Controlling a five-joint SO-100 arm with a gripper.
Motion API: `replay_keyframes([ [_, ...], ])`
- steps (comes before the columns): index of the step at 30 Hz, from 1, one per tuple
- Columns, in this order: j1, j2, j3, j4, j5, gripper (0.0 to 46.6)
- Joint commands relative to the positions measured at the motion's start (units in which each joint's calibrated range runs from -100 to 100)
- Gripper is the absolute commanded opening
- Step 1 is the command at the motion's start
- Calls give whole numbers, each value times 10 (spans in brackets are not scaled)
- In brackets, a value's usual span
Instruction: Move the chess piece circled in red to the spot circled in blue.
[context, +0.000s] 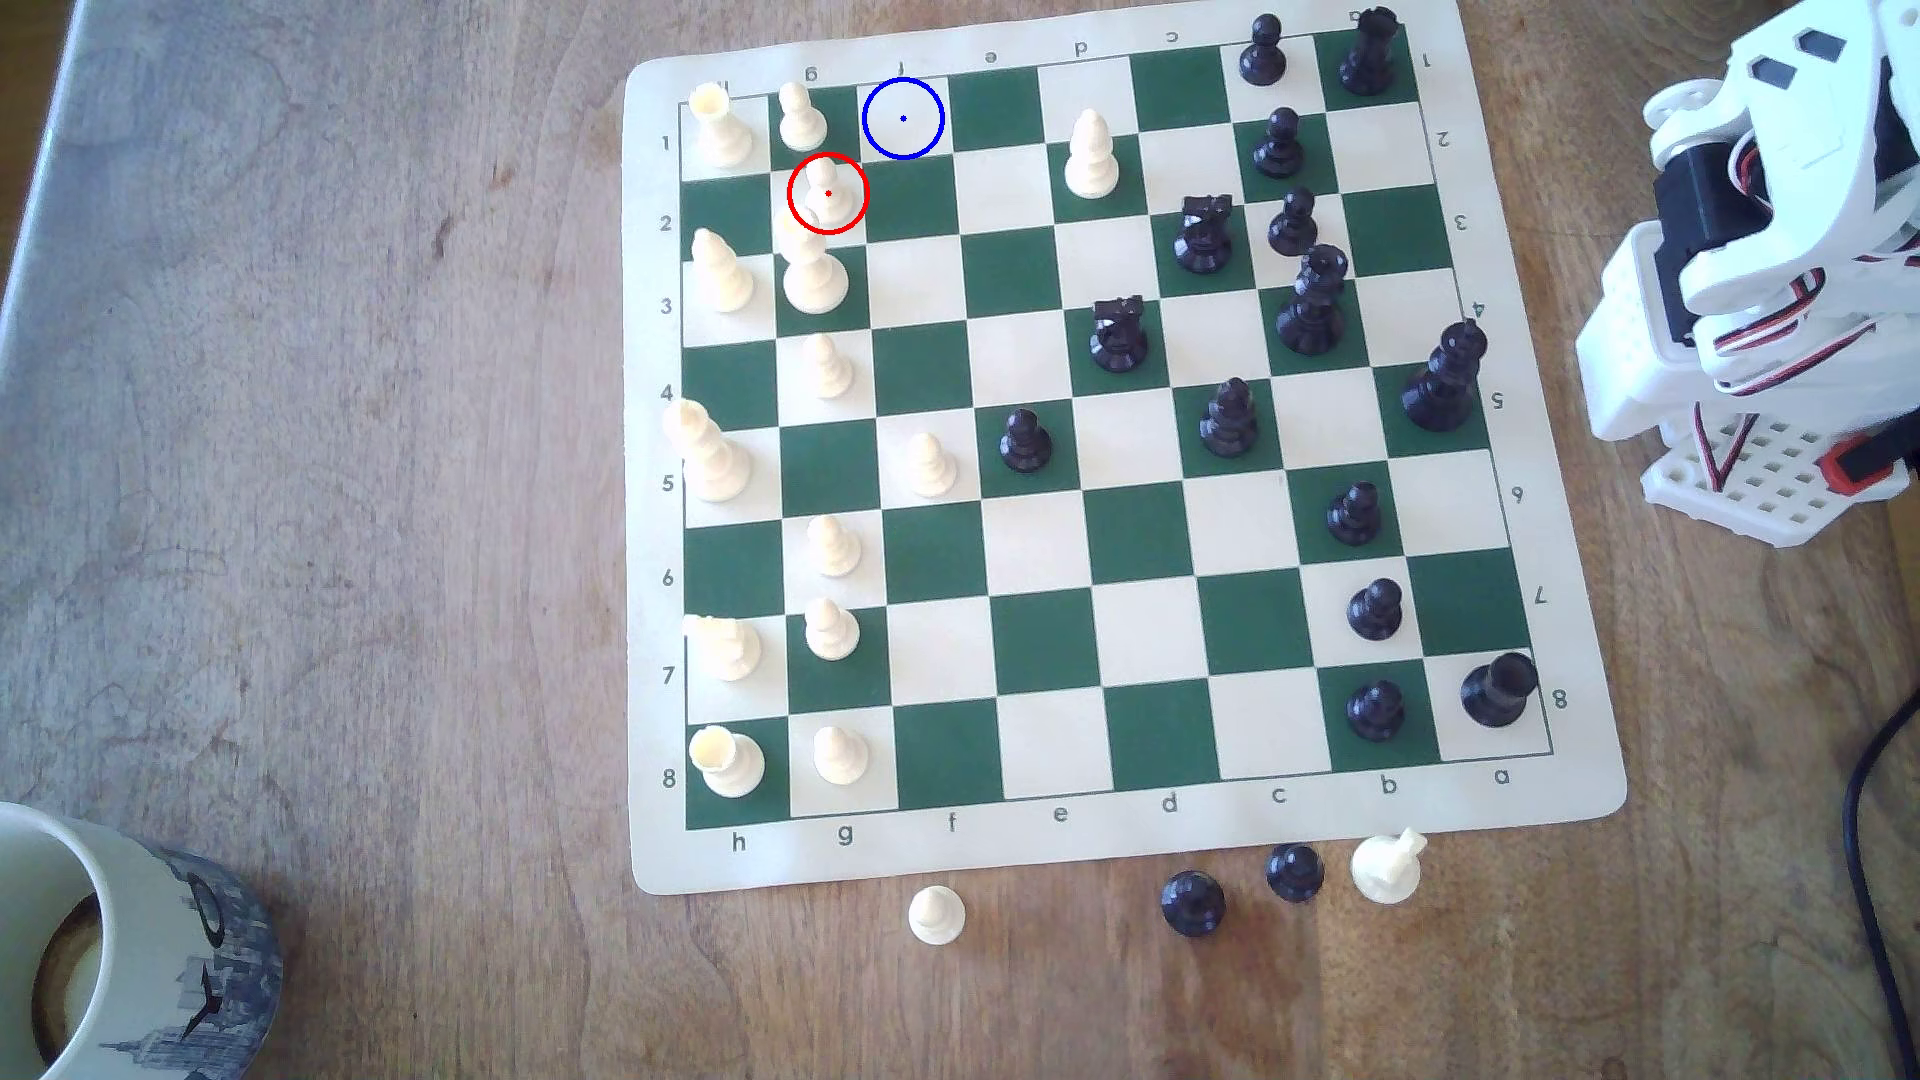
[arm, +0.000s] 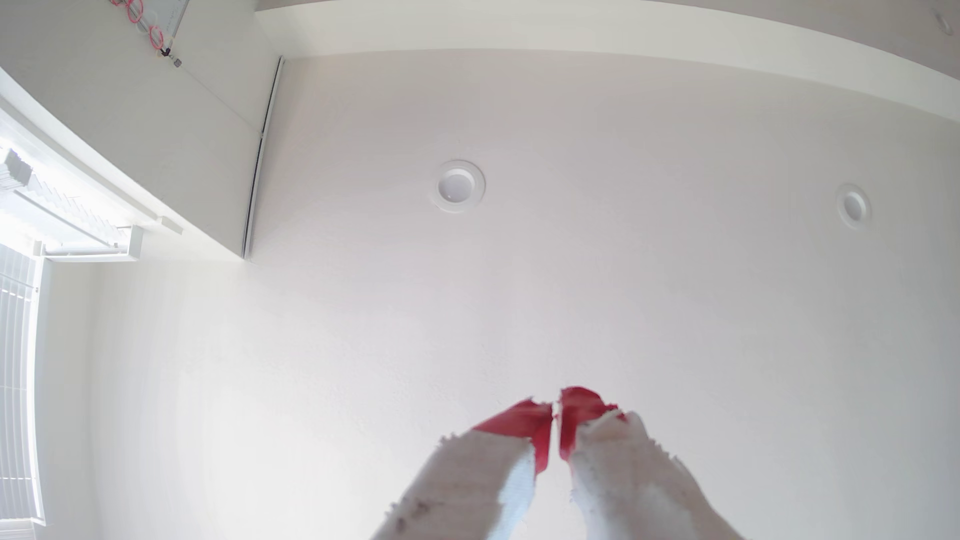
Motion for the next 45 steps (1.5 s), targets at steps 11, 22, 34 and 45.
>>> replay_keyframes([
  [11, 59, -3, -4, 404, -1, 2],
  [22, 93, -1, -73, 871, -3, 2],
  [34, 103, 236, -366, 1259, 0, 3],
  [45, 144, 566, -733, 1485, -40, 3],
])
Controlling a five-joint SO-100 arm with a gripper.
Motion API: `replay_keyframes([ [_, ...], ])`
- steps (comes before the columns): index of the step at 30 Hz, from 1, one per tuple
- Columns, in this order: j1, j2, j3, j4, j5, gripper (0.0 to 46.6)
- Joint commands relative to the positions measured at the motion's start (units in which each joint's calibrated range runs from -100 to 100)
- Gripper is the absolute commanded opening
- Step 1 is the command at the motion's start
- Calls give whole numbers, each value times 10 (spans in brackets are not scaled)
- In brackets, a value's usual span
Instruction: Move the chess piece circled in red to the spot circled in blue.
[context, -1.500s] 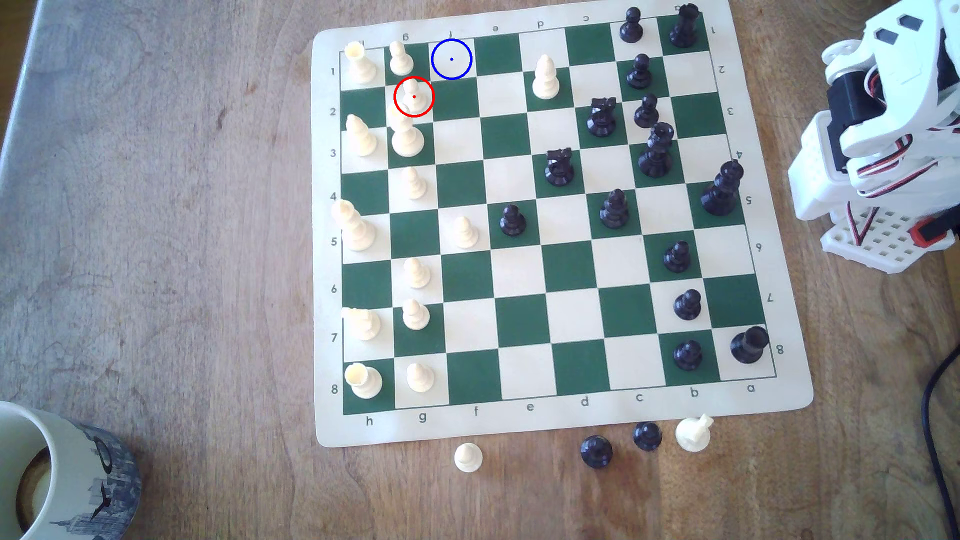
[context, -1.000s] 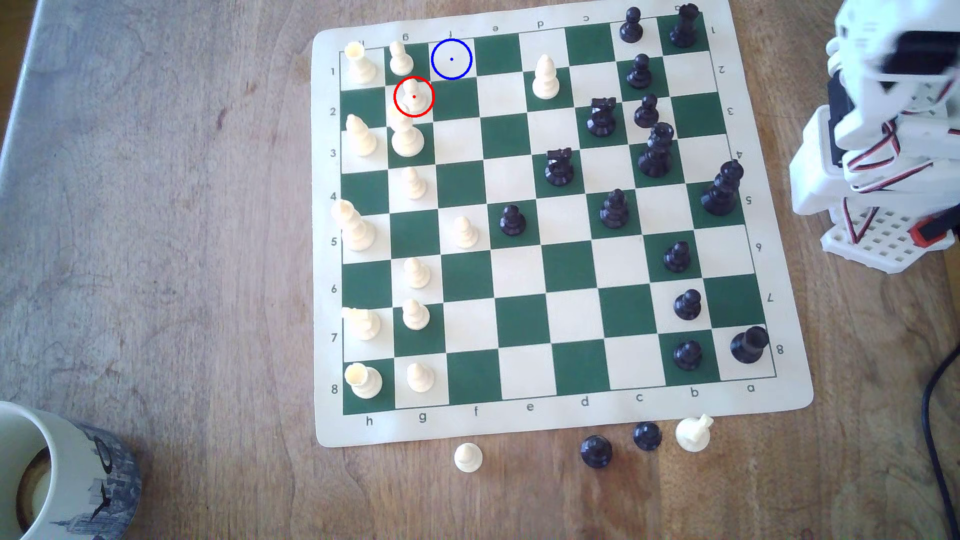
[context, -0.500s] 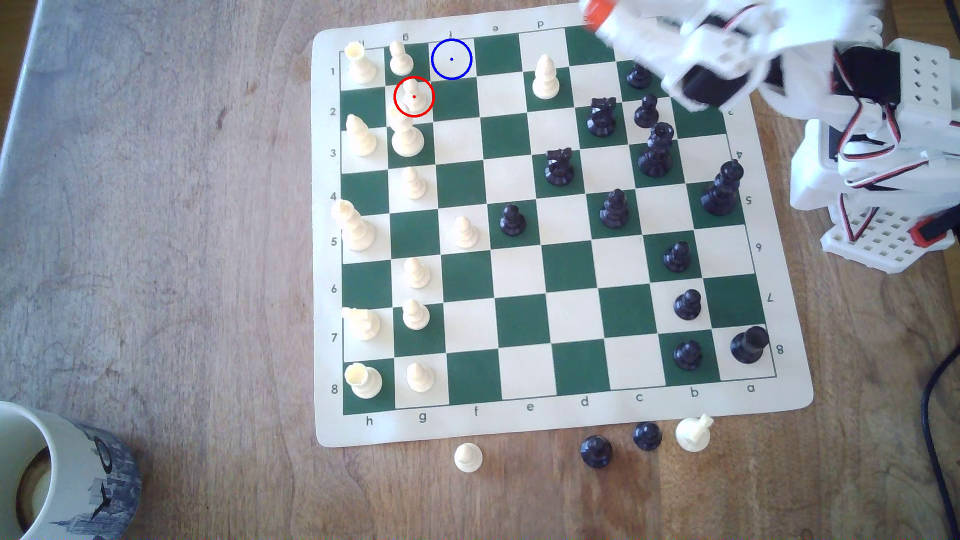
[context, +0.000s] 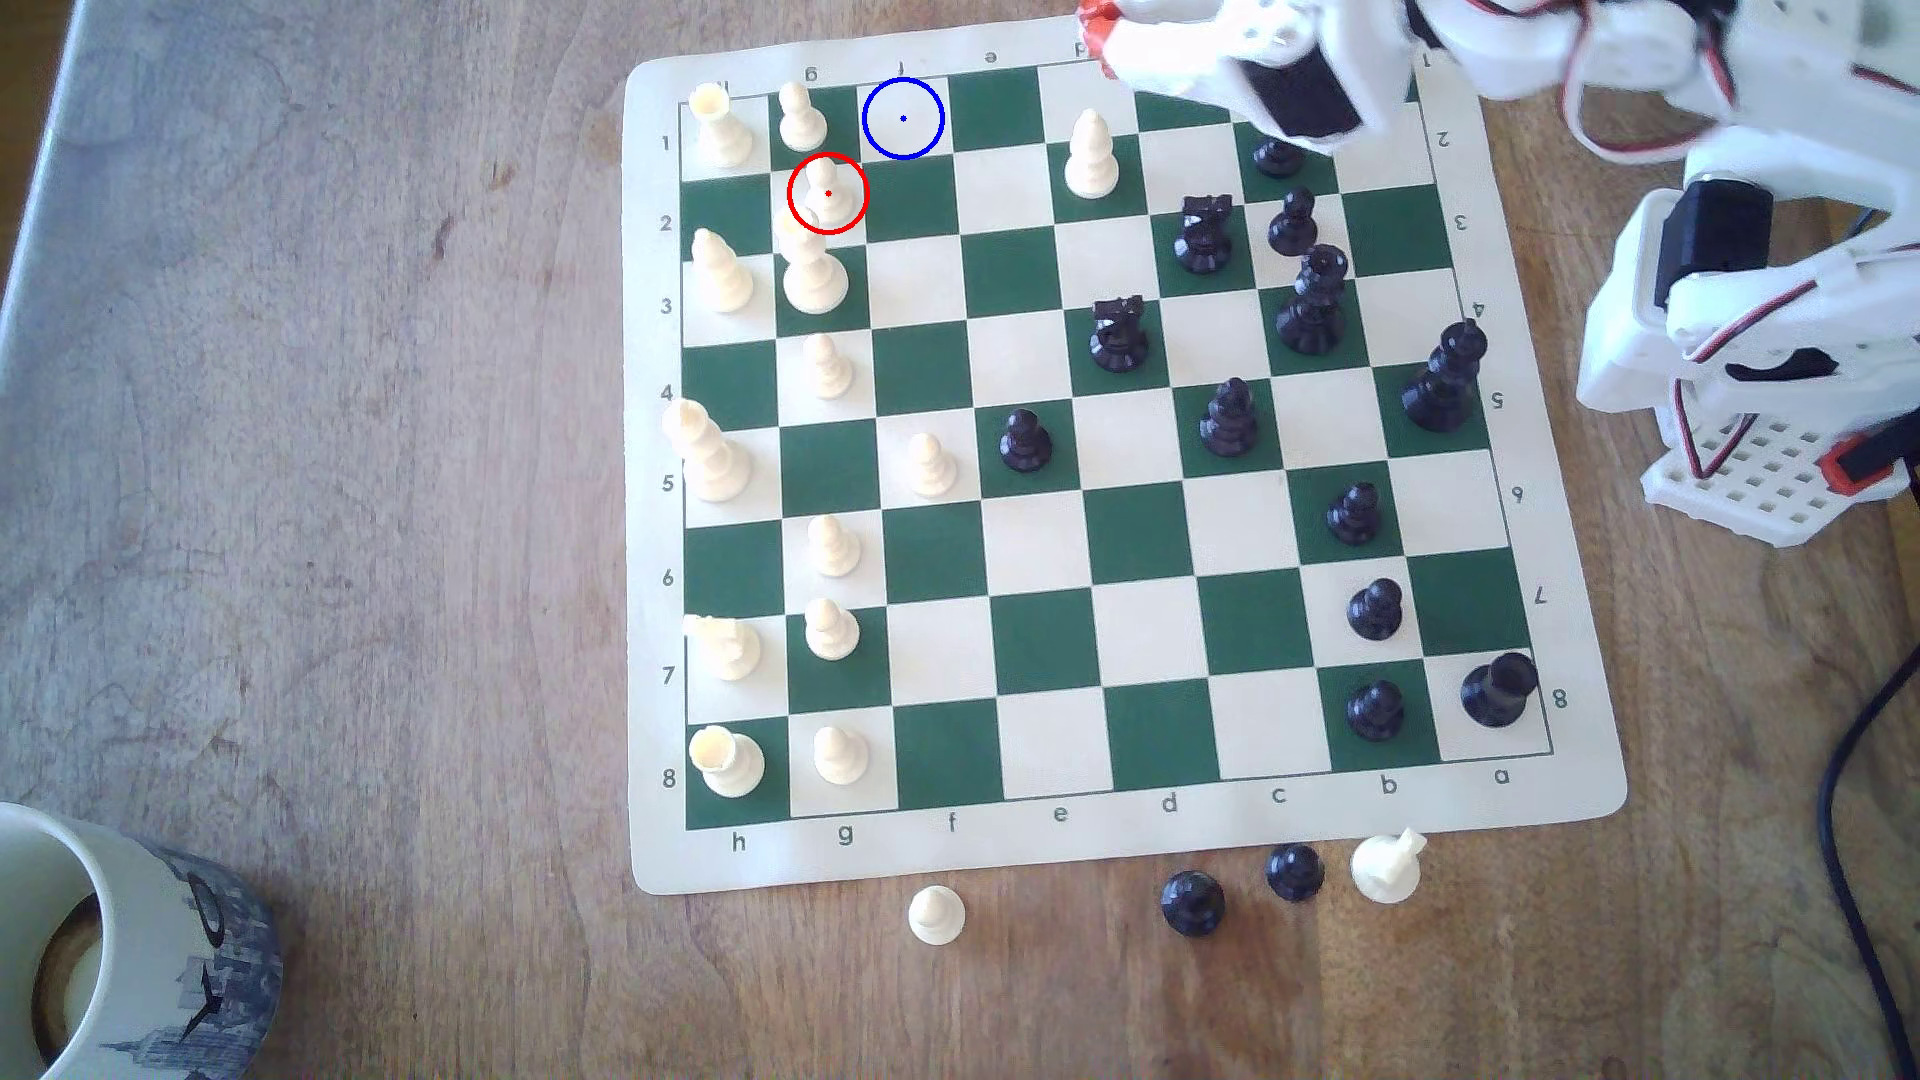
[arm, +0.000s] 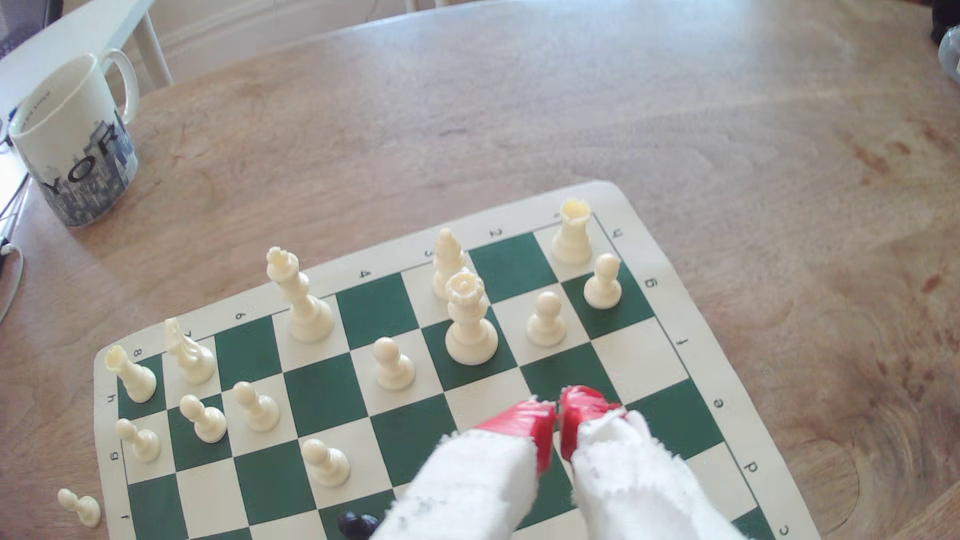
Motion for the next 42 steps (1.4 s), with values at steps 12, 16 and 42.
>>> replay_keyframes([
  [12, -14, 439, -487, 123, -63, 35],
  [16, -6, 495, -512, 102, -62, 57],
  [42, 10, 676, -515, -58, -63, 100],
])
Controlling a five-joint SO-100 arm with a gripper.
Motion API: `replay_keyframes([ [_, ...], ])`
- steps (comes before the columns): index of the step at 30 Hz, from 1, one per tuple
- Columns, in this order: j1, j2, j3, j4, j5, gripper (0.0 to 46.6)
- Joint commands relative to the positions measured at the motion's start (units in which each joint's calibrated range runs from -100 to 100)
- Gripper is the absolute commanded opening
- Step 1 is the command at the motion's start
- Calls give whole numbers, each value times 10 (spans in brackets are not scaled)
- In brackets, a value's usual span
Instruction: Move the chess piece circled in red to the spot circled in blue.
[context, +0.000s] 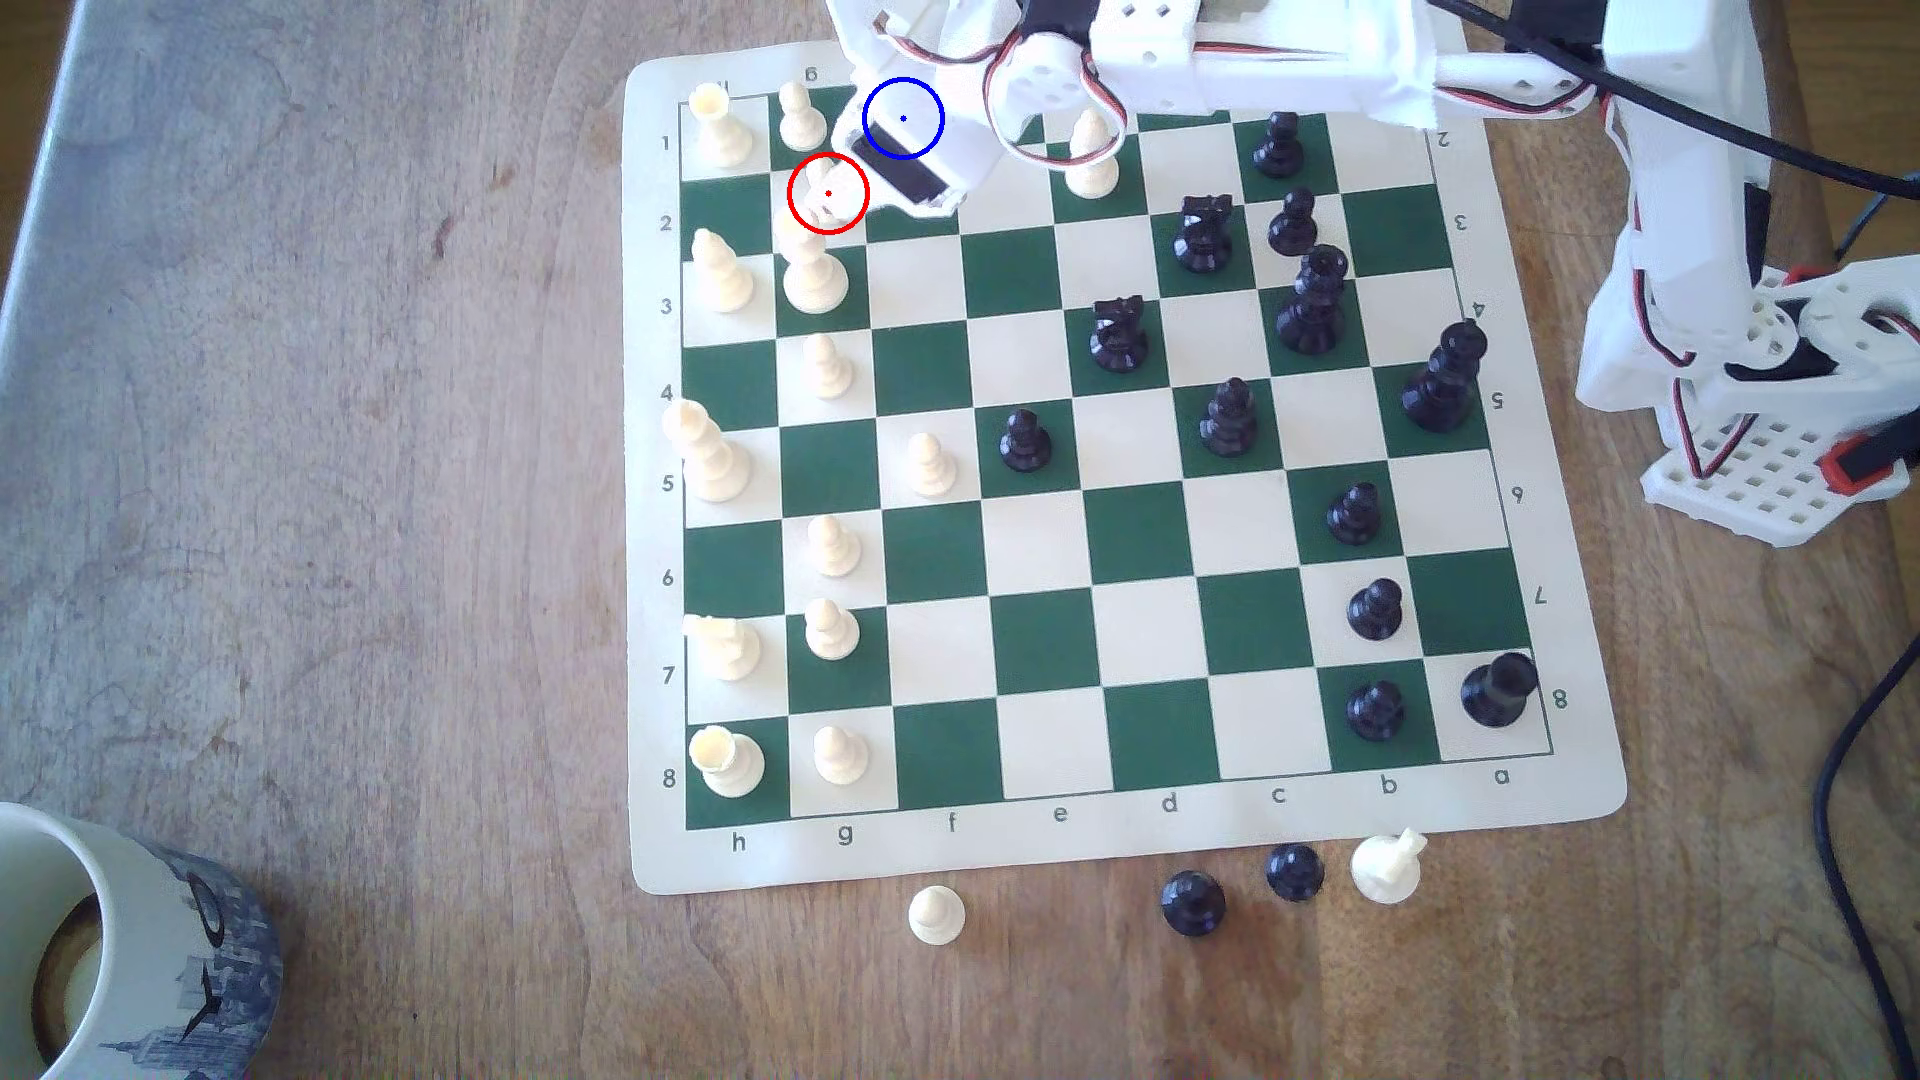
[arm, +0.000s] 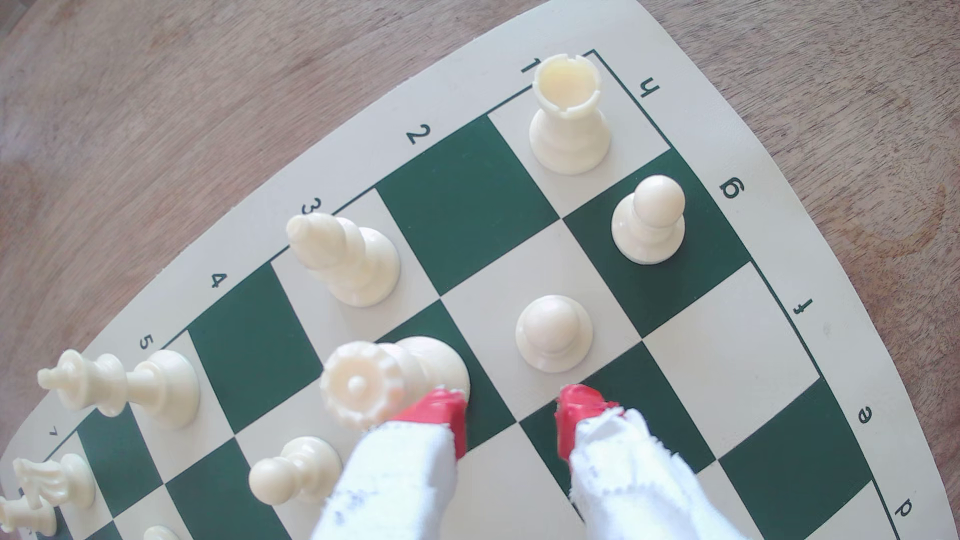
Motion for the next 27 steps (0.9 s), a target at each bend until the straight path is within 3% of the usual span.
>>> replay_keyframes([
  [1, 2, -9, -49, -21, 3, 101],
  [27, 11, 55, -66, -92, 11, 118],
])
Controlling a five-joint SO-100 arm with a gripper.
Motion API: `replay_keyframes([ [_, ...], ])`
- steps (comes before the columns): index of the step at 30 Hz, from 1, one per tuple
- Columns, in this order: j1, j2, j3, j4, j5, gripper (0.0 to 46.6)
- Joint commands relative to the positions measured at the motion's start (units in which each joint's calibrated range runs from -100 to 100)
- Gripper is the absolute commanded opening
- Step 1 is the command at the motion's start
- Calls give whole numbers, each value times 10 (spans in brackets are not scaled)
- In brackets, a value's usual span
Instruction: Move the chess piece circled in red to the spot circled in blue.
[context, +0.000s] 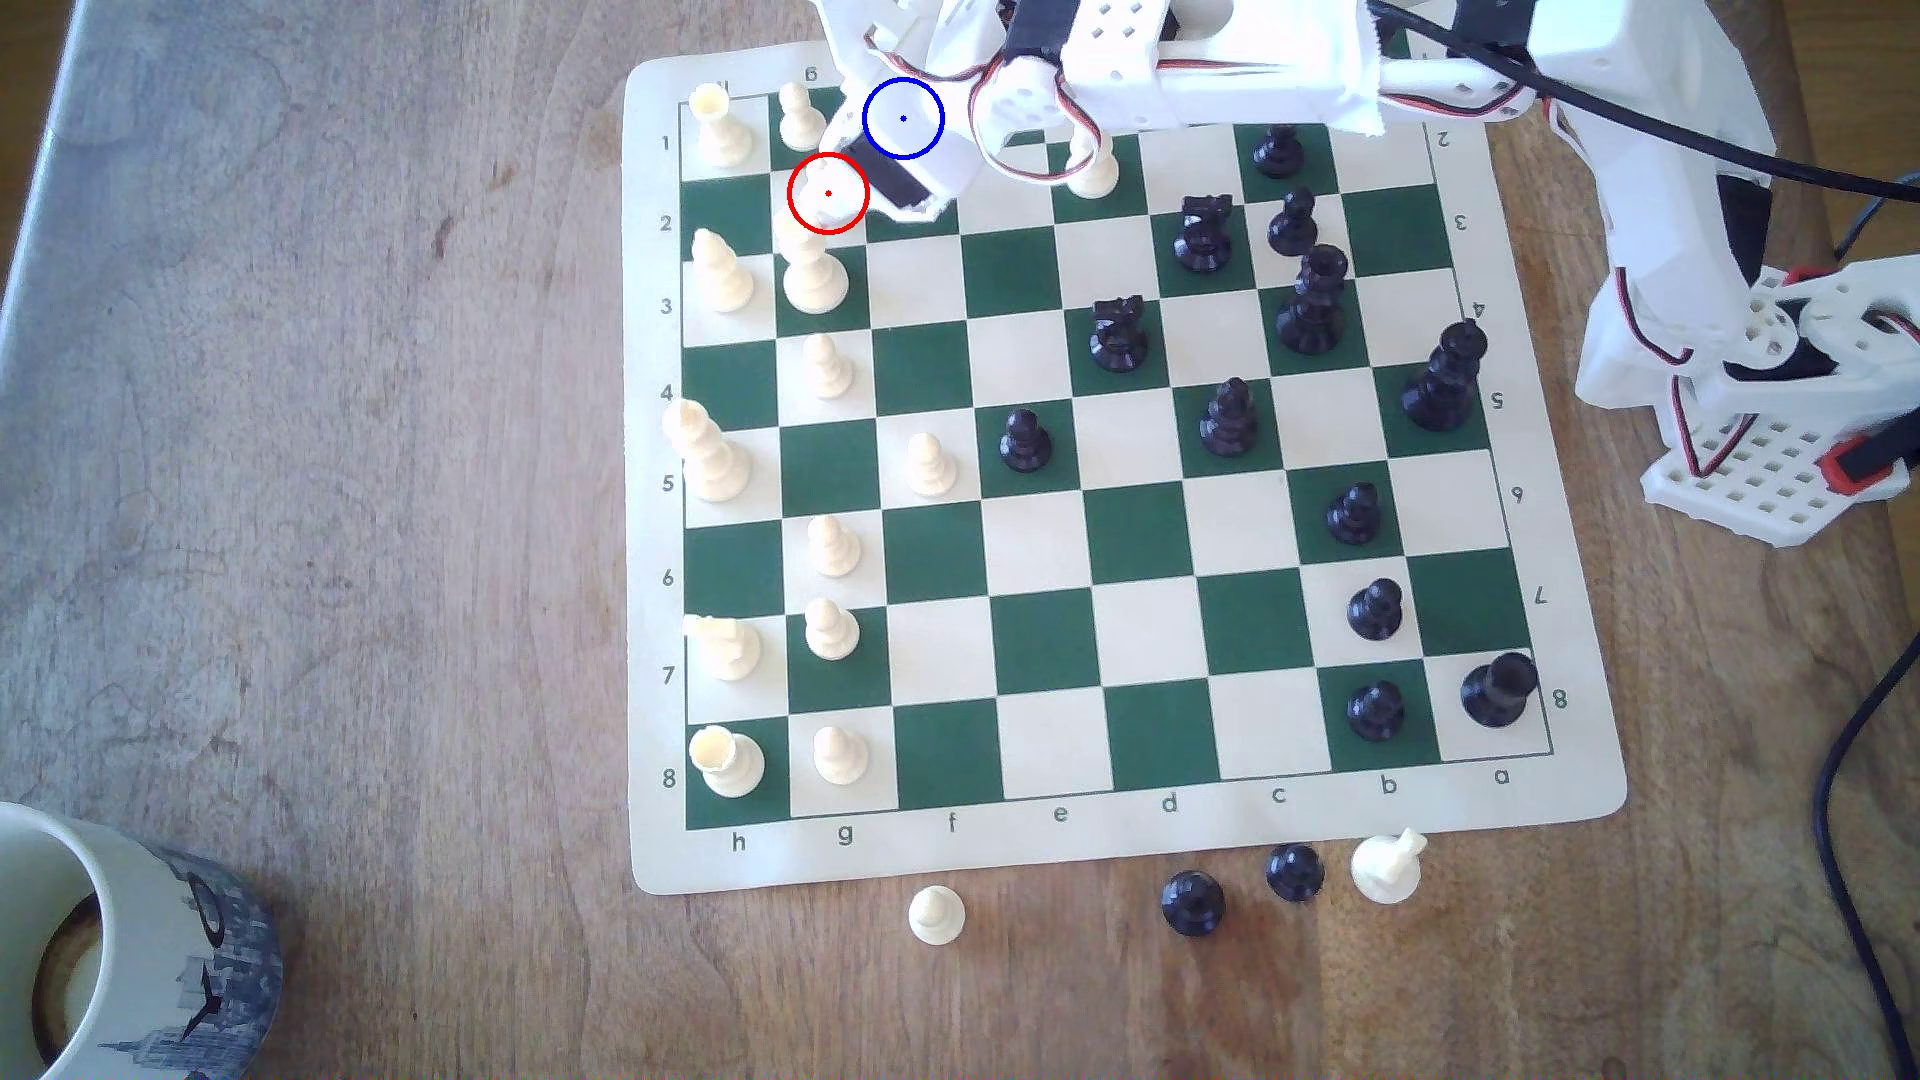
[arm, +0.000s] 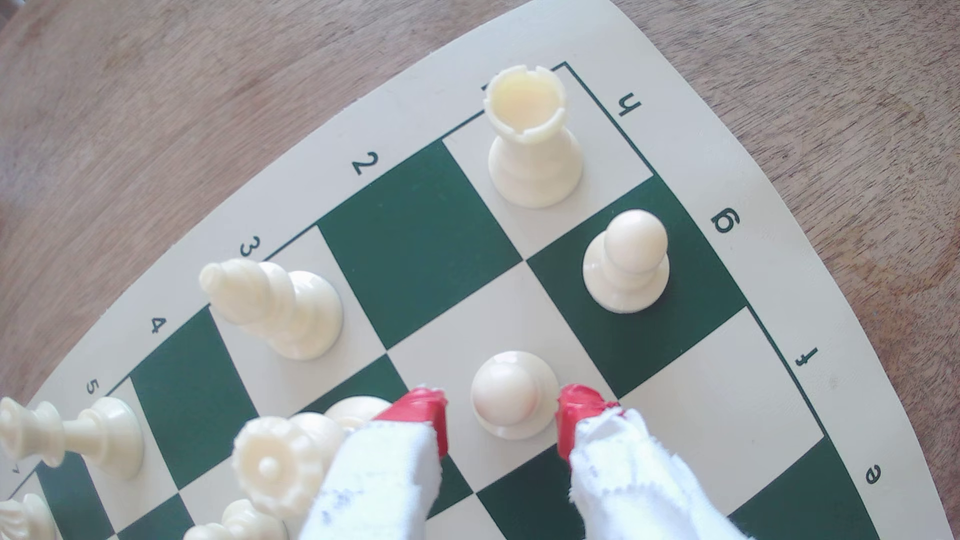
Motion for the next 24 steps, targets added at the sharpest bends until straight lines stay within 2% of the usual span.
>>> replay_keyframes([
  [1, -3, -15, -49, -20, 4, 118],
  [14, -4, -5, -49, -46, 6, 92],
  [24, -6, -11, -49, -47, 6, 28],
])
